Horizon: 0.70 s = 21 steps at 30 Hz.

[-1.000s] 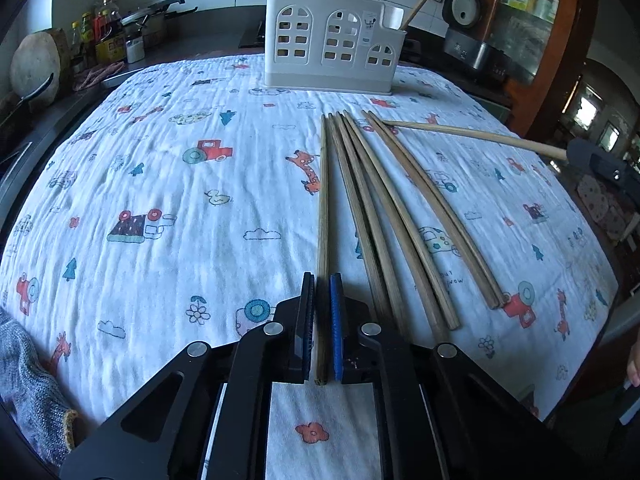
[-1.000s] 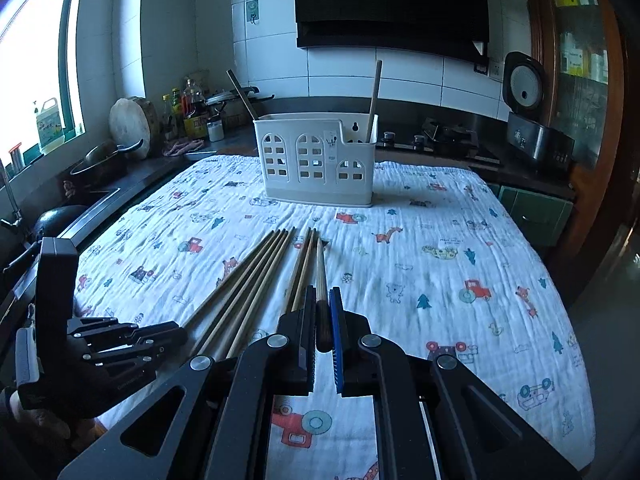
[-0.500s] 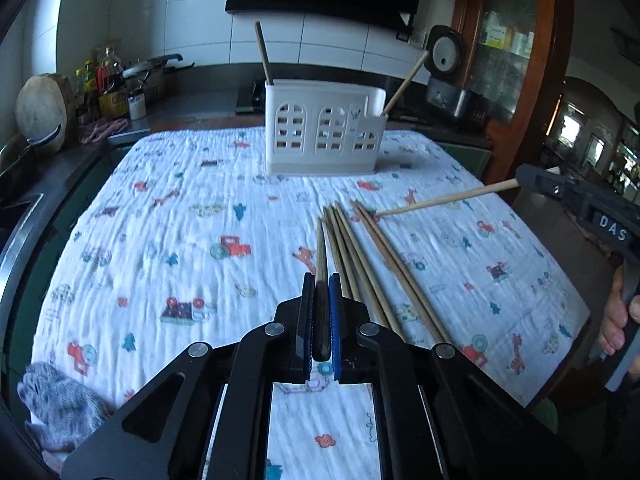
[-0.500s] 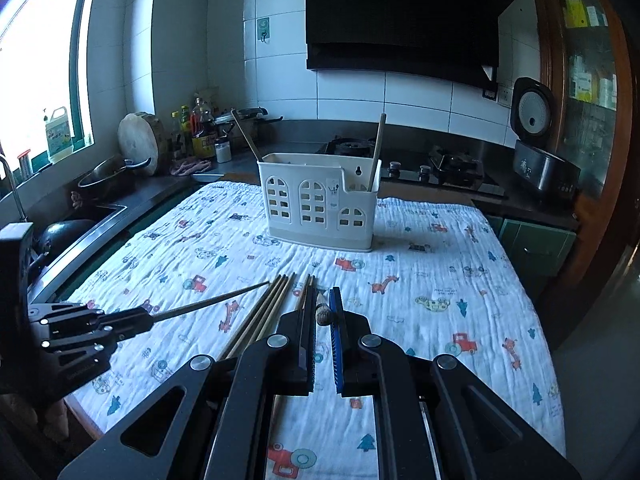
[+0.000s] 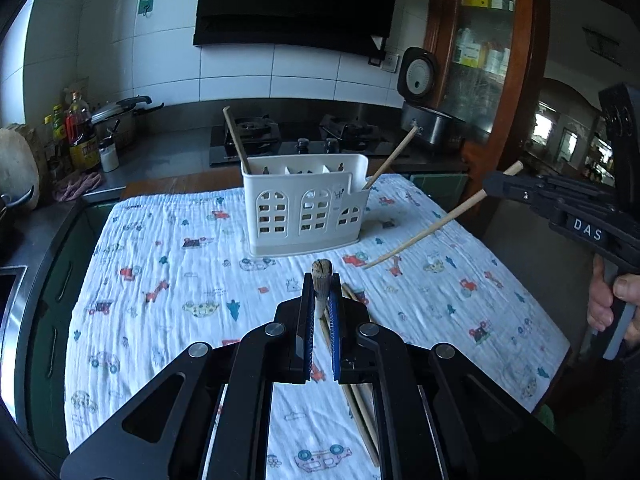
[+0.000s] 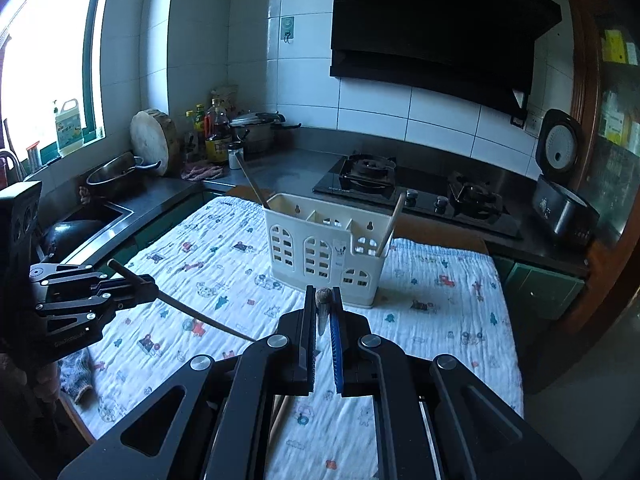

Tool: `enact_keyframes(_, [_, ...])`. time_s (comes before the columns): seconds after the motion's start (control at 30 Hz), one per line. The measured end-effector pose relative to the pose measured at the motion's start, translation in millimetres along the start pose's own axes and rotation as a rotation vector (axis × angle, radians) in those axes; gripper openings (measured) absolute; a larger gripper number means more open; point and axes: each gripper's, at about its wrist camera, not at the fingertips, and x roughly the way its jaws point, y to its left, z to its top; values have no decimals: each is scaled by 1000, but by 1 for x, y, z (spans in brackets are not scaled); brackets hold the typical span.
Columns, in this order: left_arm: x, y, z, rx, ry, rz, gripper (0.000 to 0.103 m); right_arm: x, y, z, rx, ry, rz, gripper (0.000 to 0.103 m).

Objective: Organize utensils
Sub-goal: 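Carry both chopsticks to the white holder and insert them upright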

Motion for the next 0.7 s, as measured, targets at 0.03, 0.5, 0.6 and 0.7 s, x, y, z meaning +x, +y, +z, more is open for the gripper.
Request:
enact_keyframes(0.03, [-1,1,7,1,-1,-8,6,-2,-2,10,-5,-7,-2,7])
enact_keyframes(0.5, [-35,7,133,46,-181,8,6,17,-44,115,34,-38,-61,7])
enact_keyframes(0.6, [-21,10,153,44,-188,45,6,36,-48,119,36,-11,-84,7])
enact_keyframes(0.7, [-2,14,164,39,-174,85,6,55,-52,119,47,19,-84,7])
